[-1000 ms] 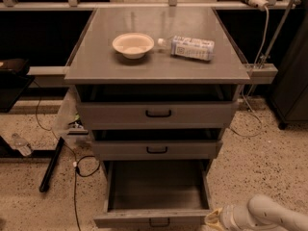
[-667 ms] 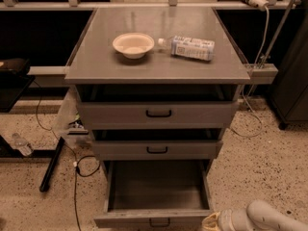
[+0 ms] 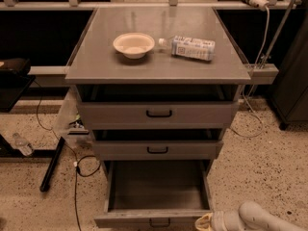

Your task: Close bottom drawer

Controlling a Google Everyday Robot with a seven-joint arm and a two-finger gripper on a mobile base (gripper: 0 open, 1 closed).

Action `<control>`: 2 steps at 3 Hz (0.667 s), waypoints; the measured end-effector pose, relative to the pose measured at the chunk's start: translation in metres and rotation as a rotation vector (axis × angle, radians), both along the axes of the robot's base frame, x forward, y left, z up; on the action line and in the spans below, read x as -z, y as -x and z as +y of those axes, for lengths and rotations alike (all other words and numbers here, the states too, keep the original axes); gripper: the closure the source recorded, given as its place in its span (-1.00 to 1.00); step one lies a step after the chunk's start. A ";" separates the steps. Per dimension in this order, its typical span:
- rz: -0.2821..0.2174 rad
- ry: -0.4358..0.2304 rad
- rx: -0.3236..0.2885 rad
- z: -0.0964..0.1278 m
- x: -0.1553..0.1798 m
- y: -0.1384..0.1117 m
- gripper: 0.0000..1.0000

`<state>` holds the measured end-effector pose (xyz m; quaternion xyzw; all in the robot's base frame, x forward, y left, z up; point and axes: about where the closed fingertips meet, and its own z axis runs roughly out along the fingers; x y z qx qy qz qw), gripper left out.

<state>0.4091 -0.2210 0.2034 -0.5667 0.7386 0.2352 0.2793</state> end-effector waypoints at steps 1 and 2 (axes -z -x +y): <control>-0.013 0.015 -0.022 0.007 0.012 -0.002 1.00; -0.030 0.031 -0.026 0.009 0.019 -0.010 1.00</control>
Offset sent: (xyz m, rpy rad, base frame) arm 0.0226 0.0075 -0.0262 -0.0584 -0.0559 0.0257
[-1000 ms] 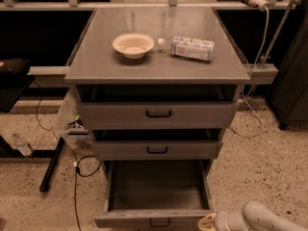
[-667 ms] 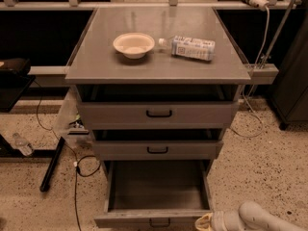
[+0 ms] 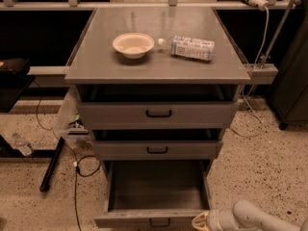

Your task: Close bottom drawer

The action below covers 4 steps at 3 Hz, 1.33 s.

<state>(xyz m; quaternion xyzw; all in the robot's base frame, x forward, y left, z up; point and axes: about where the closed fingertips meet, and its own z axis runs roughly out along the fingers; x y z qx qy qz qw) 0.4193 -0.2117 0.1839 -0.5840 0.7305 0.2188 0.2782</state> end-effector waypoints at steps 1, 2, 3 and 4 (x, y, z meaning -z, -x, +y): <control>0.000 0.000 0.000 0.000 0.000 0.000 0.65; 0.000 0.000 0.000 0.000 0.000 0.000 0.17; 0.000 0.000 0.000 0.000 0.000 0.000 -0.30; -0.001 -0.003 -0.004 0.002 0.001 0.000 -0.76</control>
Offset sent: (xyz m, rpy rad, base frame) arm 0.0001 0.0001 -0.0001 -0.0002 -0.0003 -0.0001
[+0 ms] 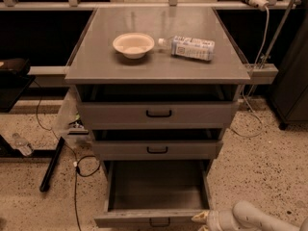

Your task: Close bottom drawer

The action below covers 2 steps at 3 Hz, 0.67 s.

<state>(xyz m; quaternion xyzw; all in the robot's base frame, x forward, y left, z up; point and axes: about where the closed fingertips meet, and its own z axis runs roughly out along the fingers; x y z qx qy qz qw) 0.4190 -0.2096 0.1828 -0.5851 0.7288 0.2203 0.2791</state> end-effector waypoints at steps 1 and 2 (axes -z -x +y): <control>-0.026 -0.017 0.017 0.005 0.004 -0.015 -1.00; -0.062 -0.021 0.007 0.016 0.011 -0.034 -0.64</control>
Offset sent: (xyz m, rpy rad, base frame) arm 0.0685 0.0190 -0.0166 0.0130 -0.1238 -0.0074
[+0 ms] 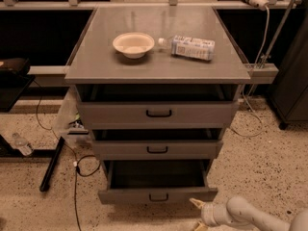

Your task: Close bottom drawer

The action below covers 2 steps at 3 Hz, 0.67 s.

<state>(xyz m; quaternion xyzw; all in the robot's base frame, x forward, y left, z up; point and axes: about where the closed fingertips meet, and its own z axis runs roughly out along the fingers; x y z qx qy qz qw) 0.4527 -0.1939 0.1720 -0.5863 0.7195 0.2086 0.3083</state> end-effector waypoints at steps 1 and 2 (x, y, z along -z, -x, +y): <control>-0.037 0.011 -0.010 0.008 0.009 -0.027 -0.17; -0.087 0.046 0.004 0.007 0.015 -0.076 0.30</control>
Offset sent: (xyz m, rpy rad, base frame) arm 0.1513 -0.0058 -0.0158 -0.1047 -0.1695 -0.0344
